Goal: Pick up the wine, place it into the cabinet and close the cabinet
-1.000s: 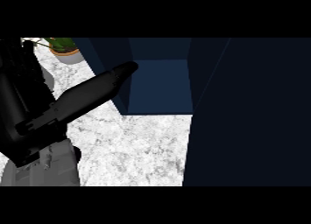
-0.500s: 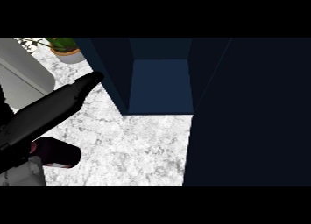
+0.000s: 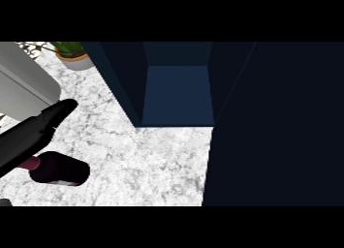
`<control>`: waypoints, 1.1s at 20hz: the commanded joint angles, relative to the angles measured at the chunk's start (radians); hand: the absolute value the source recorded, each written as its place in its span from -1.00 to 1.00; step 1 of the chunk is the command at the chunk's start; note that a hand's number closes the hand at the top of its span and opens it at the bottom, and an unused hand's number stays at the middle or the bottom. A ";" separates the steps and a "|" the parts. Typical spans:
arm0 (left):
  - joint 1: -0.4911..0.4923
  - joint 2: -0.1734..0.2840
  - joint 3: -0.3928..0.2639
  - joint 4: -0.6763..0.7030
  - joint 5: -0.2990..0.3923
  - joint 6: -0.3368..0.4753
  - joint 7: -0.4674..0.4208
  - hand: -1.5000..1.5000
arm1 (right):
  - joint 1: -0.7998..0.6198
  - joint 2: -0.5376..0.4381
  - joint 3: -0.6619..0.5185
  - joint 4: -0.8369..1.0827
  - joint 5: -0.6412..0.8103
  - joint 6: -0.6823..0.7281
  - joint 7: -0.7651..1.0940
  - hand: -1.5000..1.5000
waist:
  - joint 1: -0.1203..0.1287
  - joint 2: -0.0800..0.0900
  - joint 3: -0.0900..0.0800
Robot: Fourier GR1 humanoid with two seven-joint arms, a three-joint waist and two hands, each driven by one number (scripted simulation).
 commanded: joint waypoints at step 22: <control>0.523 -0.039 0.054 0.021 0.373 0.140 -0.356 -1.00 | 0.040 -0.070 -0.006 -0.274 -0.032 -0.049 0.117 -1.00 | -0.008 -0.001 -0.003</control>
